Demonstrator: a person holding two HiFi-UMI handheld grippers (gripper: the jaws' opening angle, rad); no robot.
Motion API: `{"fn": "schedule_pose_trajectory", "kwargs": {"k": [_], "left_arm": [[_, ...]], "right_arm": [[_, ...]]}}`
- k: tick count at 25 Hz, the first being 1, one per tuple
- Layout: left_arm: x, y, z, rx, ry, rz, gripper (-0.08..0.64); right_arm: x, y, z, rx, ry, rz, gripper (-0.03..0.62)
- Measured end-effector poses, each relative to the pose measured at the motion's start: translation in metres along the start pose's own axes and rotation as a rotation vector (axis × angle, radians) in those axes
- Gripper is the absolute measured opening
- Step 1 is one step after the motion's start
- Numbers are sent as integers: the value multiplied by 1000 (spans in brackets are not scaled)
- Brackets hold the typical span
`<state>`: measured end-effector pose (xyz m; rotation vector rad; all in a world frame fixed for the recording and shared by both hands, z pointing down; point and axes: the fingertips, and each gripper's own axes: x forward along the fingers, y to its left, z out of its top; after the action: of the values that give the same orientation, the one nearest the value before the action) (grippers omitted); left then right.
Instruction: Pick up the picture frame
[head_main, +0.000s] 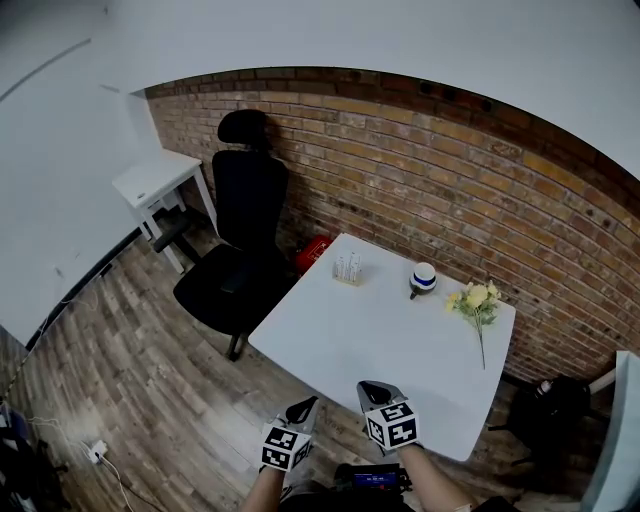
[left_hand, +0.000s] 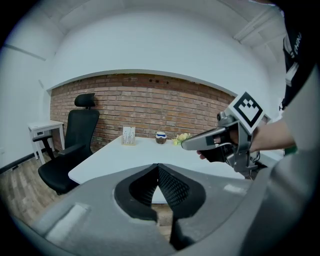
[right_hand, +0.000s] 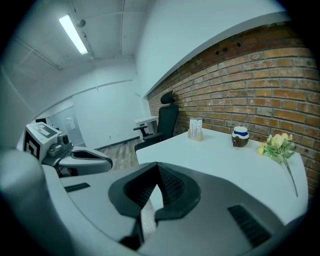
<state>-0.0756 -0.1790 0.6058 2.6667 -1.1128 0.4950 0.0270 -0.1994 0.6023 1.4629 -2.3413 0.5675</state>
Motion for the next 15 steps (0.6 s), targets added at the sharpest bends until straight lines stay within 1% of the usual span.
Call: {"fn": "schedule_pose_trajectory", "kwargs": {"k": [6, 10, 15], "left_arm": [[23, 15, 5, 2, 10, 2, 12], [41, 23, 10, 11, 14, -23, 12], [72, 44, 22, 25, 6, -60, 12]], "right_arm": [[18, -16, 5, 17, 6, -2, 8], [30, -27, 8, 31, 10, -16, 8], [53, -47, 20, 49, 4, -55, 8]]}}
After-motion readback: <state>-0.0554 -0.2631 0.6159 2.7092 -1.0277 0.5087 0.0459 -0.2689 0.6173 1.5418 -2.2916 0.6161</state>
